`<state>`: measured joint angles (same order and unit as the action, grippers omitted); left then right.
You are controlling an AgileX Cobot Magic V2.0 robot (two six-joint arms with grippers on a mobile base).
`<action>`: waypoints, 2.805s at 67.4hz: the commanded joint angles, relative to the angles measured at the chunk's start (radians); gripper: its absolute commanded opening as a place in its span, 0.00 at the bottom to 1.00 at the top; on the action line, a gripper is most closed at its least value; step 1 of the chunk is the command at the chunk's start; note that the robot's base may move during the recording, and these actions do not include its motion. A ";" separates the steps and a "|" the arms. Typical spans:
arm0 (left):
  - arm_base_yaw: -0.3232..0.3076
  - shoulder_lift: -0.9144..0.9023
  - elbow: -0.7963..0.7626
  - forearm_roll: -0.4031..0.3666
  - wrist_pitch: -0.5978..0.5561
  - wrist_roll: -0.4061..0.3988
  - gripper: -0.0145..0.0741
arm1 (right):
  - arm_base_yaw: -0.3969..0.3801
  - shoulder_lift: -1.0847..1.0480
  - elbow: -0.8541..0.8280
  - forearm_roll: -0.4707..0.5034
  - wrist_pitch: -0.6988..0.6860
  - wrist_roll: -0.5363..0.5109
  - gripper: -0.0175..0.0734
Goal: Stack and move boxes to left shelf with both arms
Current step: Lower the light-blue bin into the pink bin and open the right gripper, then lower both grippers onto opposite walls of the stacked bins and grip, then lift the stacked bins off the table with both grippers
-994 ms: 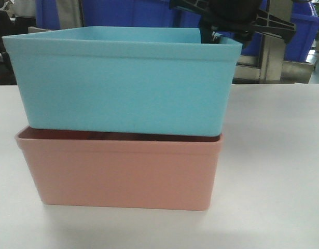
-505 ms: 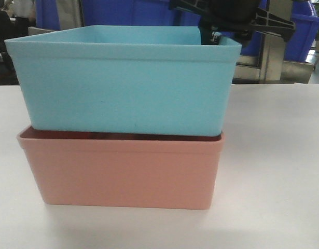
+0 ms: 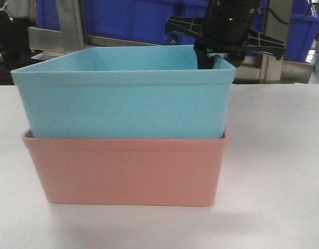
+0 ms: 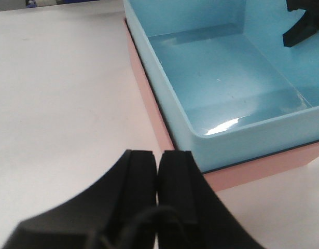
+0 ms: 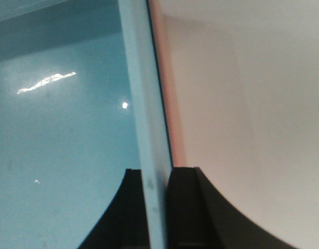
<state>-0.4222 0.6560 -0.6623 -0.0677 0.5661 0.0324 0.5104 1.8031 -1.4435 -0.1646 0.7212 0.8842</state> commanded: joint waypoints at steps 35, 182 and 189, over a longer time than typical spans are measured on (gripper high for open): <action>-0.004 0.060 -0.064 -0.031 -0.037 -0.002 0.51 | -0.002 -0.136 -0.038 -0.060 0.020 -0.131 0.87; 0.034 1.040 -0.768 -0.098 0.166 -0.172 0.15 | -0.002 -0.018 -0.064 -0.043 0.019 -0.276 0.25; 0.032 0.950 -0.768 -0.096 0.184 -0.210 0.15 | -0.002 -0.093 -0.064 -0.058 0.053 -0.276 0.25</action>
<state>-0.3841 1.7482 -1.3944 -0.1427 0.7732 -0.1476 0.5188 1.8227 -1.4773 -0.1607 0.7904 0.5944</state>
